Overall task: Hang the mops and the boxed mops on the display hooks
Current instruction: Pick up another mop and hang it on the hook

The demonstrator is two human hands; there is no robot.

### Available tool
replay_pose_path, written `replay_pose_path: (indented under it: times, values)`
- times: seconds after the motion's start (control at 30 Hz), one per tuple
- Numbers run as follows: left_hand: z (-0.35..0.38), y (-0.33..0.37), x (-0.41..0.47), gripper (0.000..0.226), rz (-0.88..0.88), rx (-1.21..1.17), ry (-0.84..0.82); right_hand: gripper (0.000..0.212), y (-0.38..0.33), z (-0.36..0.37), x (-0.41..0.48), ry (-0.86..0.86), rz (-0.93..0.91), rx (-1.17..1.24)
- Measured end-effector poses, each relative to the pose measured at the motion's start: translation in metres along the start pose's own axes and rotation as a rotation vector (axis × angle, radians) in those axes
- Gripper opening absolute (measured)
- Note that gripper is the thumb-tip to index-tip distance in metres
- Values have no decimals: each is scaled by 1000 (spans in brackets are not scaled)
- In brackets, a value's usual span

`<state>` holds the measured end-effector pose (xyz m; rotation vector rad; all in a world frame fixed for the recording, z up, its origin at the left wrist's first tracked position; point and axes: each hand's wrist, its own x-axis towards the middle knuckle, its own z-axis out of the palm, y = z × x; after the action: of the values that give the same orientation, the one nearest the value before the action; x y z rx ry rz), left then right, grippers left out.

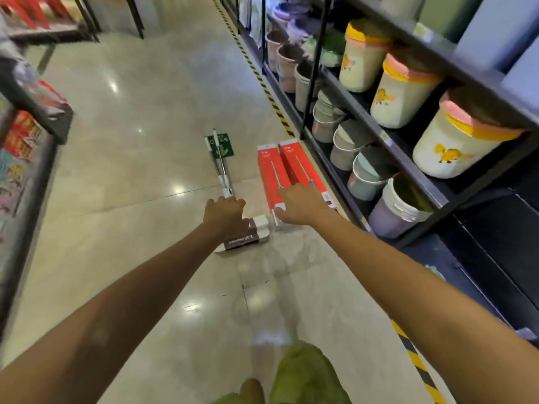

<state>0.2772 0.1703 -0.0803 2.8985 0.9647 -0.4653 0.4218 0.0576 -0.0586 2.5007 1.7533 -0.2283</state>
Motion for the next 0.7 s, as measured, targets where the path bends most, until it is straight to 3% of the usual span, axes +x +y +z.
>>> replay_pose_path:
  times: [0.7]
  values:
    - [-34,-187,341,51,-193,-92,-160,46,40,-2,452,-212,-243,15]
